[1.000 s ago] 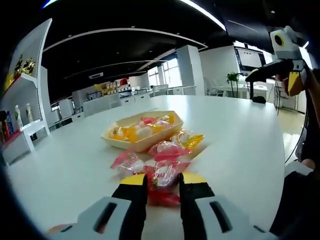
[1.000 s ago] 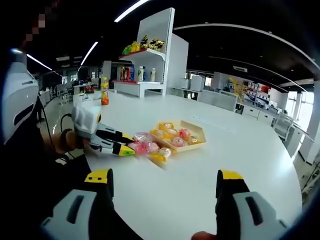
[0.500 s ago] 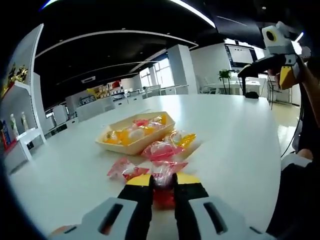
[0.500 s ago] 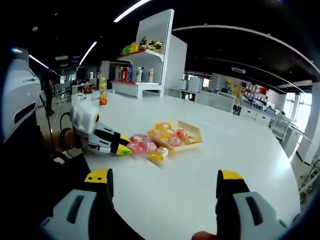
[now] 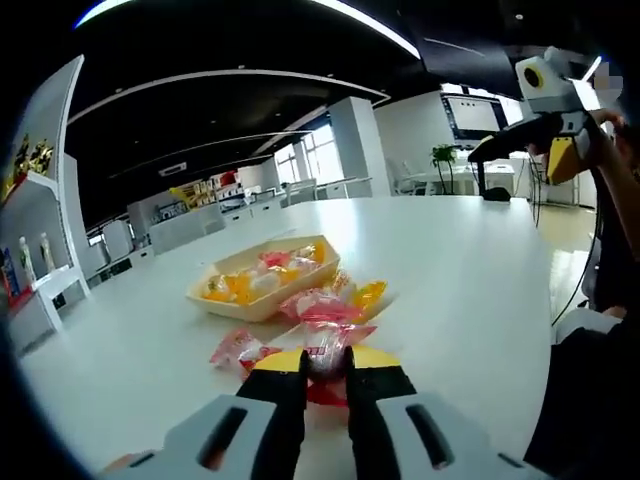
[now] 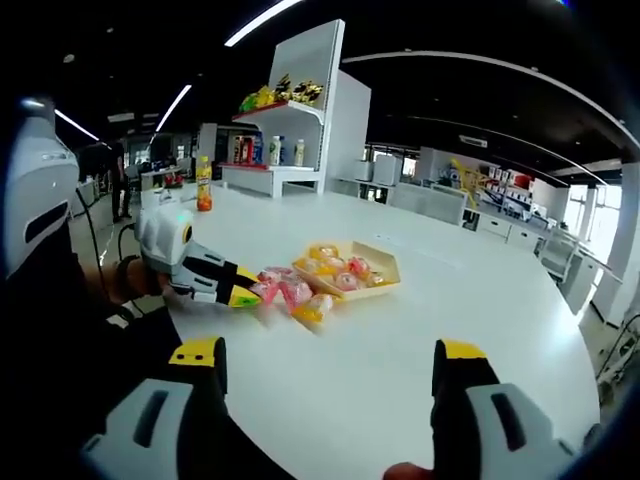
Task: Pick up the marshmallows scattered on the table and place them into the bowl on the table
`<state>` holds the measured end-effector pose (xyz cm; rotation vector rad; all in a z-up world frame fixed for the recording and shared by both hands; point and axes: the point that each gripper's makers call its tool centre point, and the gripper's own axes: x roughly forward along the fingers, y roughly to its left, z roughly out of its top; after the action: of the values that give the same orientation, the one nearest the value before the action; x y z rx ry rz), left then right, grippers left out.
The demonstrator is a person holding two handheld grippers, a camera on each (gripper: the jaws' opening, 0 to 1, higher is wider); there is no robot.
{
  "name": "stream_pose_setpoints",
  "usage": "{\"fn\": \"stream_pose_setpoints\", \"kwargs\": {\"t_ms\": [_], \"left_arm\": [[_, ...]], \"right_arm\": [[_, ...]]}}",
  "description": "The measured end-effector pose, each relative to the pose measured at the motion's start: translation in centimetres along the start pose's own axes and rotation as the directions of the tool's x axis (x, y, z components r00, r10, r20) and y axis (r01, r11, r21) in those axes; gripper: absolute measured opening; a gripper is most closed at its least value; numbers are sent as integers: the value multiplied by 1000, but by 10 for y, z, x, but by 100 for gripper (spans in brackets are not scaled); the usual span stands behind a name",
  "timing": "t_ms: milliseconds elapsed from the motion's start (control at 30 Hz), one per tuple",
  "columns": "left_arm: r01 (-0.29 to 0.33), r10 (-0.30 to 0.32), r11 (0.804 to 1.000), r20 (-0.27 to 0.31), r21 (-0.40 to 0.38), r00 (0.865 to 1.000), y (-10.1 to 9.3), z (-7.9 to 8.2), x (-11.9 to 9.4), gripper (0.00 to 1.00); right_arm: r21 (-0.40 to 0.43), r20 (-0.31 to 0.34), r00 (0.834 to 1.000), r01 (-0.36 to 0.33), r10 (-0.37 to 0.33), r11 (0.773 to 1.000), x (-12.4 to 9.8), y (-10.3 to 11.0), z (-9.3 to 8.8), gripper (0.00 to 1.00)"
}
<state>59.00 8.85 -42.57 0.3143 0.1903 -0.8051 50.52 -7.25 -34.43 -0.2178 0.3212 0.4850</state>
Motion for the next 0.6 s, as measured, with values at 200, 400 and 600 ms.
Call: {"fn": "stream_pose_setpoints", "kwargs": {"t_ms": [200, 400, 600], "left_arm": [[0, 0, 1000, 16, -8, 1000, 4, 7, -4, 15], [8, -8, 1000, 26, 0, 1000, 5, 11, -5, 14], [14, -13, 1000, 44, -28, 999, 8, 20, -8, 14]], "right_arm": [[-6, -2, 1000, -4, 4, 1000, 2, 2, 2, 81], [-11, -3, 1000, -5, 5, 1000, 2, 3, 4, 81], [-13, -3, 1000, 0, 0, 1000, 0, 2, 5, 81]]}}
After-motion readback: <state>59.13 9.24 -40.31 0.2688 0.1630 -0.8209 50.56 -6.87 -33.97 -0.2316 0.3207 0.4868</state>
